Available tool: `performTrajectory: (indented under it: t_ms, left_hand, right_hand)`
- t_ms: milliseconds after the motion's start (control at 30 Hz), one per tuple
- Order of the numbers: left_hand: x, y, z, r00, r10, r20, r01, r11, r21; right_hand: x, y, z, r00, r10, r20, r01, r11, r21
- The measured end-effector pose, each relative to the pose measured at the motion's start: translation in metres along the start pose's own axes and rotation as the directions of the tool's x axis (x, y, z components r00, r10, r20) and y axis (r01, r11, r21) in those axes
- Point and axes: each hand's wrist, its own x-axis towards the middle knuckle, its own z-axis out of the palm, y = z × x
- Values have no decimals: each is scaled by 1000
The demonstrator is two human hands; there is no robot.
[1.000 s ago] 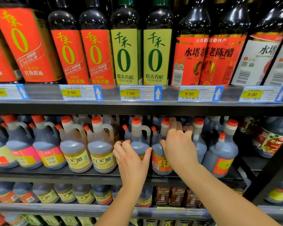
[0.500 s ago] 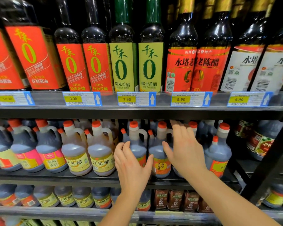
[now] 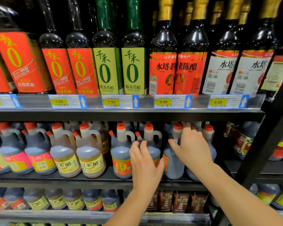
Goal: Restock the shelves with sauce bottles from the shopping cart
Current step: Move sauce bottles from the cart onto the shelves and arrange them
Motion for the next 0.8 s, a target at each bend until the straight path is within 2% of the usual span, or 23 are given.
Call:
performTrajectory:
  t_ms: [200,400,633,800]
  left_hand:
    - [4,4,6,997,-71,21,69,993,96]
    - [3,-1,9,998,-60,-4,60,994,95]
    - [2,-5,11,999,-42,-16,44,994,98]
    - [2,-5,11,999,-25,-33,28,994,108]
  right_hand:
    - [7,4,-1,998,-52,18,51,998,39]
    - [10,9,-3,991,-114,67,113,994,11]
    - [19,18,-14,962,-123,242,109,991,73]
    - [29,22,-25,927,-112,359,118,993,5]
